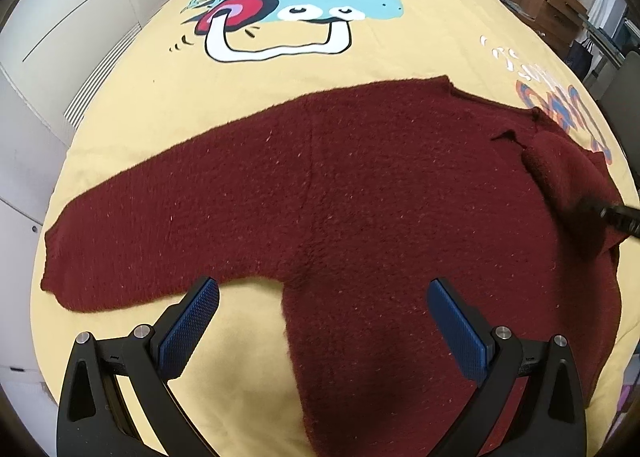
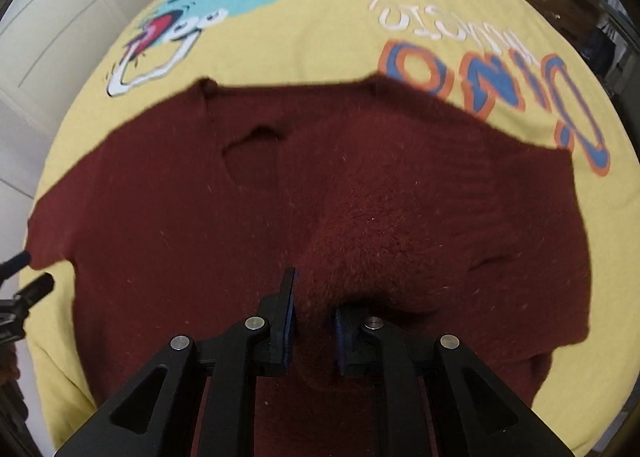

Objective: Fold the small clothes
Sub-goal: 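Grasp a sweater sleeve with the right gripper and fold it across the body, then open the right gripper and lay the sleeve flat on the body, then grasp the other sleeve with the left gripper and fold it across the body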

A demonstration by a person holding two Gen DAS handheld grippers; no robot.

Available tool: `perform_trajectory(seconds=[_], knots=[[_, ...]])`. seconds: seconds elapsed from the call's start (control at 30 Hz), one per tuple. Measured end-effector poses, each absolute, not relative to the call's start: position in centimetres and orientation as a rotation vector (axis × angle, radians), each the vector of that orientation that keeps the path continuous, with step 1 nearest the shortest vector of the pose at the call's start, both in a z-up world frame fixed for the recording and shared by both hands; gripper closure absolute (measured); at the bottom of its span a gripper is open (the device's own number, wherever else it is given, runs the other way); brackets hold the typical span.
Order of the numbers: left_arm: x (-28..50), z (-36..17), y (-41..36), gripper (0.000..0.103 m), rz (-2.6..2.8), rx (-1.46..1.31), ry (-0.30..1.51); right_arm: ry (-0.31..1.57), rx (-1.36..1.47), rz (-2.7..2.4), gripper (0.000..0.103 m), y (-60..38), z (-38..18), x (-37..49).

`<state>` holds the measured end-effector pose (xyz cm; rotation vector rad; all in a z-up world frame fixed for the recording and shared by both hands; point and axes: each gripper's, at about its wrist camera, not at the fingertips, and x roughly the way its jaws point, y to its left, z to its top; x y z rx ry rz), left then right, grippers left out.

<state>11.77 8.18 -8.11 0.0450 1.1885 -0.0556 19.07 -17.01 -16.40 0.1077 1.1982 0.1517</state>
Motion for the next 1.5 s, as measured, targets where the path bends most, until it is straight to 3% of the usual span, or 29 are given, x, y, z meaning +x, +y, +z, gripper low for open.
perform_trajectory(seconds=[0.1, 0.17, 0.2, 0.23, 0.57, 0.7, 1.23, 1.5], knots=[[11.6, -8.4, 8.4, 0.001, -0.05, 0.049, 1.196, 1.215, 0.09, 0.138, 0.071, -16.9, -17.1, 19.0], [11.5, -8.5, 8.5, 0.001, -0.047, 0.051, 1.201, 1.219, 0.068, 0.12, 0.045, -16.9, -17.1, 18.9], [11.5, -8.5, 8.5, 0.001, -0.045, 0.051, 1.203, 1.212, 0.06, 0.122, 0.027, -17.0, -16.8, 18.9], [11.4, -8.5, 8.6, 0.001, -0.044, 0.052, 1.204, 1.207, 0.058, 0.126, 0.022, -17.1, -16.5, 18.7], [11.6, -8.0, 7.1, 0.001, -0.077, 0.079, 1.205, 1.147, 0.038, 0.075, 0.015, -23.8, -13.6, 14.1], [11.8, -8.0, 4.8, 0.001, -0.135, 0.127, 1.196, 1.166, 0.023, -0.029, 0.008, -27.6, -14.6, 12.1], [15.6, -9.1, -16.6, 0.001, -0.587, 0.356, 1.162, 1.218, 0.183, -0.13, 0.008, -34.8, -18.9, 10.0], [16.2, -11.6, -22.7, 0.001, -0.664, 0.499, 1.188, 1.229, 0.194, -0.126, 0.008, -35.0, -19.6, 9.8]])
